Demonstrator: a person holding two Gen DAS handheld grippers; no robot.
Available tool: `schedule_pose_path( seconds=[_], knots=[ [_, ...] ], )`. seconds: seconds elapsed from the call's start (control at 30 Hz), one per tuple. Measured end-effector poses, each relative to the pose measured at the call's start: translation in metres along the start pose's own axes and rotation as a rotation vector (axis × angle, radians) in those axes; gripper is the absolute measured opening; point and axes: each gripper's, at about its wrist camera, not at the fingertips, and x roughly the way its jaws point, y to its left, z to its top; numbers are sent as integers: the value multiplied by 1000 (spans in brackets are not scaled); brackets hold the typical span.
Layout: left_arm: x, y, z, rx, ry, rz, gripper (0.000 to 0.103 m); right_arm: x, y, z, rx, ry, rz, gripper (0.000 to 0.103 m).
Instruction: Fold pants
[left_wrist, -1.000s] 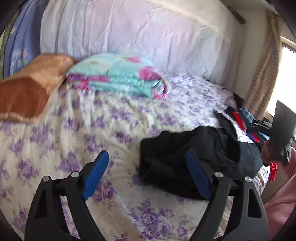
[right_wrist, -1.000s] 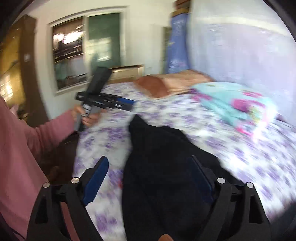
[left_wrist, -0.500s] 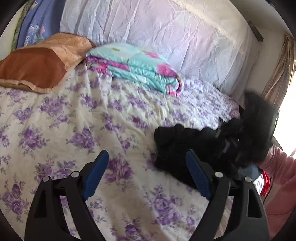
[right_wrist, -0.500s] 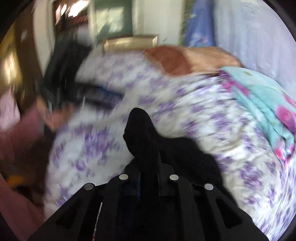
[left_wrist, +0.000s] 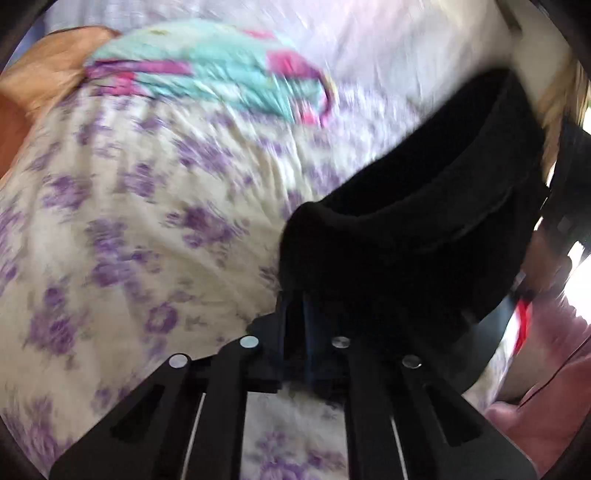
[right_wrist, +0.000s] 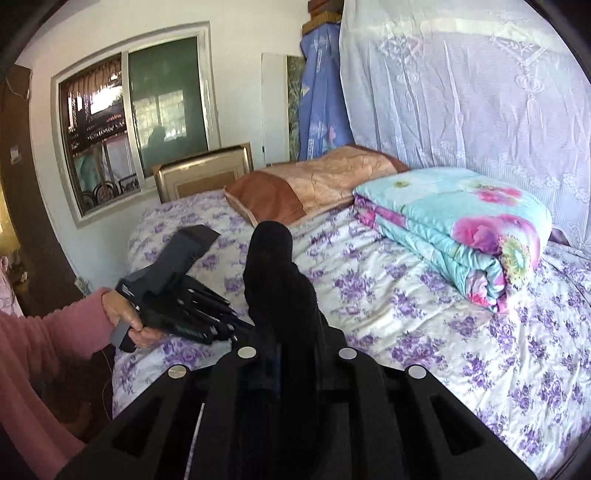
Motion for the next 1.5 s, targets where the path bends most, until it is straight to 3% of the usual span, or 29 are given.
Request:
schedule_pose_path(
  seconds=[0.17,0.27,0.3,0.37,0.4,0.47,0.5,0.53,0.57,0.63,0.77,0.87,0.97,1.03,1.13,1.3,1.37,1.4,1.43,1.47,1.5],
  knots=[
    [-63,5,-49,-56,-139,44,5,13,37,-11,-34,36,144,13],
    [-83,25,-81,-164,-179,209,3,52,64,-41,-67,141,223,13],
    [-86,34,-87,-215,-176,220,3,65,70,-52,-64,188,247,18],
    [-100,53,-103,-329,-181,252,3,87,76,-75,-23,289,319,48],
    [-109,52,-105,-332,-194,269,3,85,76,-82,11,303,364,61],
    [-126,28,-101,-249,-214,337,4,62,76,-80,13,255,360,68],
    [-131,16,-96,-194,-223,367,7,40,70,-75,10,200,310,76],
    [-134,-2,-89,-126,-234,391,21,20,61,-71,25,150,246,86],
    [-133,-20,-78,-68,-248,402,50,4,53,-70,43,115,188,90],
    [-129,-53,-65,16,-291,385,79,-38,26,-68,106,39,-28,96],
    [-88,-146,-21,248,-303,191,84,-120,-45,-81,277,-23,-533,100],
    [-36,-207,-1,337,-254,42,86,-176,-118,-105,492,7,-795,100],
    [35,-257,14,351,-133,-37,86,-208,-187,-137,679,43,-934,100],
    [75,-281,15,353,-58,-58,83,-207,-221,-154,753,67,-958,100],
    [133,-306,9,325,98,-129,70,-184,-267,-174,781,135,-975,100],
    [196,-316,-7,317,278,-135,47,-122,-295,-186,734,243,-971,99],
    [207,-314,-14,315,320,-149,36,-112,-301,-194,737,275,-976,92],
    [208,-312,-18,318,329,-147,35,-108,-302,-200,751,290,-959,66],
    [210,-313,-20,324,328,-137,31,-108,-306,-205,769,293,-928,51],
    [211,-314,-21,339,321,-128,25,-110,-309,-207,778,277,-916,42],
    [211,-315,-21,348,320,-128,21,-118,-309,-208,781,249,-908,11]
  ],
)
